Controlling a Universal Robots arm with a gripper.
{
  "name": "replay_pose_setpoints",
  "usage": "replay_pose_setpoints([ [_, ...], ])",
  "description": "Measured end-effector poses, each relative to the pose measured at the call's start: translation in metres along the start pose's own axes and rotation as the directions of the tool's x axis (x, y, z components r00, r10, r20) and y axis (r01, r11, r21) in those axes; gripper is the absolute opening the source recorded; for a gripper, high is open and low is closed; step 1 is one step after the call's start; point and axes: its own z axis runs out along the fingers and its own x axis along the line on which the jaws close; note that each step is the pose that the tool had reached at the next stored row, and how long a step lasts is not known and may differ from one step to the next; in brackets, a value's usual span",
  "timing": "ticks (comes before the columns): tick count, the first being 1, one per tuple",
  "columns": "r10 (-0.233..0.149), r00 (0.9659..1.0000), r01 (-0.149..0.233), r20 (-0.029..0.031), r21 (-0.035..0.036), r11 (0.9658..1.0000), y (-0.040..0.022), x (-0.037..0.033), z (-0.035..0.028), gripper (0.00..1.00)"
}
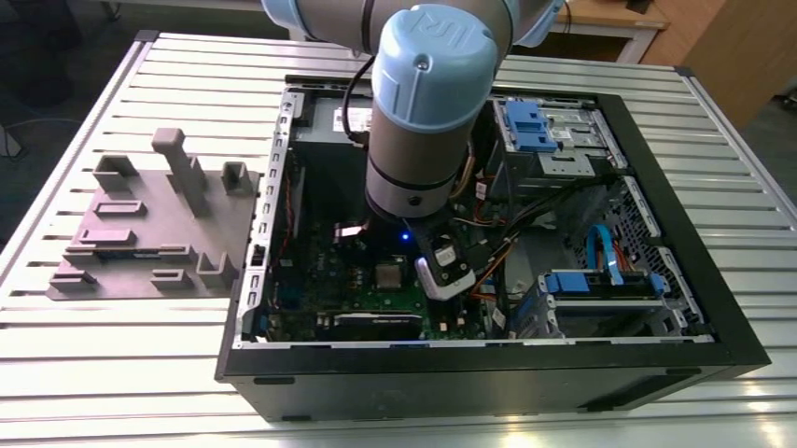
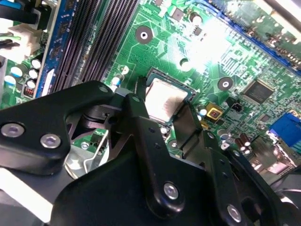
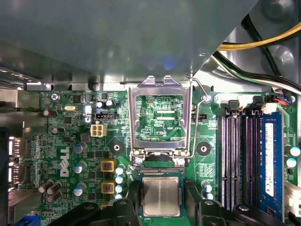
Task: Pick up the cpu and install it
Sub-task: 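Place the cpu into insertion slot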
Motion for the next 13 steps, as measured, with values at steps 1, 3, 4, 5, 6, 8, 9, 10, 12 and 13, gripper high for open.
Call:
replay_pose_setpoints([
  [1,0.0,1.0,0.0,0.0,-0.0001,1.0,0.0,0.0,0.0,0.5],
  [3,0.0,1.0,0.0,0.0,-0.0001,1.0,0.0,0.0001,0.0,0.5],
  [4,0.0,1.0,0.0,0.0,0.0,1.0,0.0,0.0001,0.0,0.5],
  [5,0.001,1.0,-0.001,0.0,-0.0001,1.0,0.0,0.0001,0.0,0.5],
  [6,0.002,1.0,-0.002,0.0,-0.0002,1.0,0.0,0.0001,0.0,0.5],
  [8,0.005,1.0,-0.005,0.0,-0.0003,1.0,0.0,0.0001,0.0,0.5],
  [9,0.006,1.0,-0.006,-0.0001,-0.0004,1.0,0.0,0.0001,-0.0001,0.5],
  [10,0.007,1.0,-0.007,-0.0007,-0.0003,1.0,0.0,0.0001,-0.0003,0.5],
  [12,0.009,1.0,-0.009,-0.0023,-0.0002,1.0,0.0,-0.0001,-0.0011,0.5],
  [13,0.009,1.0,-0.009,-0.0034,-0.0004,1.0,0.0,-0.0003,-0.0012,0.5],
])
